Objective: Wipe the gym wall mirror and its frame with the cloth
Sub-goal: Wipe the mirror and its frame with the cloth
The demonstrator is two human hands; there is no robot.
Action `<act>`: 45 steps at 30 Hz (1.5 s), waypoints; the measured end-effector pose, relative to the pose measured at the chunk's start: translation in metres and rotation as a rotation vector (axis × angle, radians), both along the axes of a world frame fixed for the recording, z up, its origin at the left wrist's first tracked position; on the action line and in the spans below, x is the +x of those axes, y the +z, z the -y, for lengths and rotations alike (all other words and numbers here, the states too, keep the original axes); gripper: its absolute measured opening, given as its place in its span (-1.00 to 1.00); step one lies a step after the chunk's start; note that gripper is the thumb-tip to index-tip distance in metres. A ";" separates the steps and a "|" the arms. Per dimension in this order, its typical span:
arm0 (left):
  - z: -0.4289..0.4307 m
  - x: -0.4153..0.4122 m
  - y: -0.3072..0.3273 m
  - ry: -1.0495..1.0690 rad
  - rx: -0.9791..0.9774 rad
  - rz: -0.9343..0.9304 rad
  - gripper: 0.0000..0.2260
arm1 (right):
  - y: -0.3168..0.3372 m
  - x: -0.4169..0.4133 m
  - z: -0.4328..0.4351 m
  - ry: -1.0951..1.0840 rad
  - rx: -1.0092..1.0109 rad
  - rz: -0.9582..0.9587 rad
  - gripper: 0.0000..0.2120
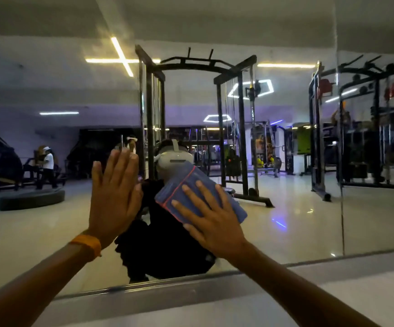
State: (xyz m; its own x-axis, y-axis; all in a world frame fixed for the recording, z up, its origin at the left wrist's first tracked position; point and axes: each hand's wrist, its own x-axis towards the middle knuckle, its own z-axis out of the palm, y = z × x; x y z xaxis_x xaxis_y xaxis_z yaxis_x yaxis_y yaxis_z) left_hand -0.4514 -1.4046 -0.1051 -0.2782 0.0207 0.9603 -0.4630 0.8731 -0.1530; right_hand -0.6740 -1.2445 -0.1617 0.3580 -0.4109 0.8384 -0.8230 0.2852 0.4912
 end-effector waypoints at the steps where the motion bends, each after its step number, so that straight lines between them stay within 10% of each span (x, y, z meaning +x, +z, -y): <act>1: -0.002 -0.004 -0.006 -0.001 0.007 -0.009 -0.41 | -0.004 -0.013 -0.009 0.000 -0.009 0.010 -0.48; 8: -0.018 -0.017 -0.048 0.058 -0.039 0.081 -0.42 | -0.024 -0.061 -0.052 -0.031 -0.457 0.677 -0.42; 15: -0.029 -0.012 -0.082 0.087 -0.053 0.172 -0.43 | -0.101 -0.055 -0.056 -0.014 0.126 0.032 -0.48; 20: -0.019 0.002 -0.097 0.133 -0.100 0.243 -0.44 | -0.106 -0.122 -0.123 -0.093 0.096 0.218 -0.47; 28: -0.017 0.009 -0.112 0.120 -0.094 0.249 -0.44 | -0.106 -0.034 -0.051 0.026 0.356 -0.103 -0.47; 45: -0.005 0.018 -0.140 0.068 -0.076 0.246 -0.42 | -0.101 -0.027 -0.058 -0.038 0.356 -0.032 -0.46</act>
State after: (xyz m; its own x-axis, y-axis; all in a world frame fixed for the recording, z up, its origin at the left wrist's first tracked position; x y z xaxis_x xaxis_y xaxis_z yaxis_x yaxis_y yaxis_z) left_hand -0.4335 -1.3995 -0.2450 -0.5066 0.0632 0.8599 -0.4608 0.8231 -0.3320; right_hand -0.7006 -1.1864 -0.2632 0.3602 -0.6888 0.6291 -0.7978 0.1221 0.5905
